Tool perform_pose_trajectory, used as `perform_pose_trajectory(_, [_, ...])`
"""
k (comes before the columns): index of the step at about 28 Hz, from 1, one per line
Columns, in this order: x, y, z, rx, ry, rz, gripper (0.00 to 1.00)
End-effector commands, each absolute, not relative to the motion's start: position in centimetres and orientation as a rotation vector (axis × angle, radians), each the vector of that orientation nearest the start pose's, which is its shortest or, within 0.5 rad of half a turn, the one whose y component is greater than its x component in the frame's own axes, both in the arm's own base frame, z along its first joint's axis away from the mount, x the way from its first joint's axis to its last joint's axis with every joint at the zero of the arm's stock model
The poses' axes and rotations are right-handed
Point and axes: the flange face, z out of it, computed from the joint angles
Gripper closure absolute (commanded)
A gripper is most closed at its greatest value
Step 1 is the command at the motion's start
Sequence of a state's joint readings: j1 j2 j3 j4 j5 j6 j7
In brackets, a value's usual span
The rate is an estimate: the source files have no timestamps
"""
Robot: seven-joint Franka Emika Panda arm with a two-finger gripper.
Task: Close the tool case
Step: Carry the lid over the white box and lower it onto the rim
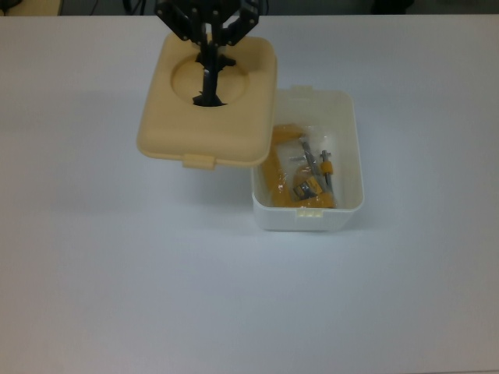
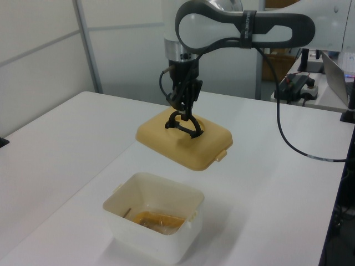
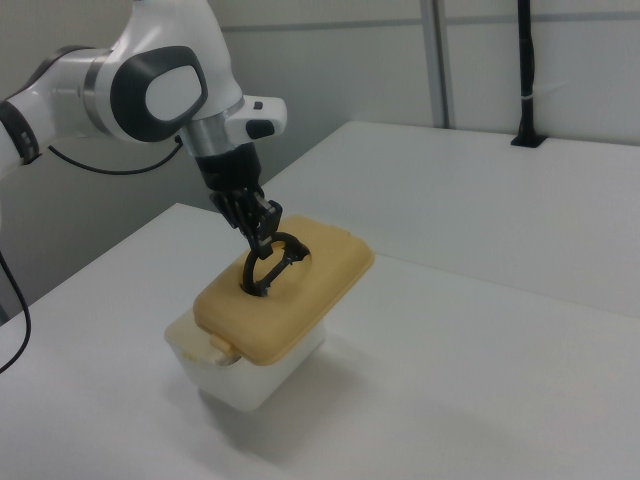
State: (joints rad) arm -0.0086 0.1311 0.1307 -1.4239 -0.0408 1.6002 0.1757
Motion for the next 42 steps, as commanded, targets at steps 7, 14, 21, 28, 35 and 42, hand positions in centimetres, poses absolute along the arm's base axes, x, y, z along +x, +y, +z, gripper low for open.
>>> perform_pose_trajectory(7, [59.7, 11.6, 60.1, -3.151, 0.072, -0.008, 1.00])
perform_pose_trajectory(14, [59.8, 15.0, 58.4, -3.160, 0.050, 0.029, 1.00])
perform_pose_trajectory(21, [60.1, 17.6, 56.9, -3.163, 0.040, 0.032, 1.00])
perform_pose_trajectory(28, [60.8, 18.5, 55.7, -3.172, 0.061, 0.003, 1.00])
perform_pose_trajectory(35, [61.1, 19.9, 54.1, -3.188, 0.019, 0.022, 1.00])
perform_pose_trajectory(42, [61.9, 20.2, 53.3, -3.178, -0.007, -0.017, 1.00])
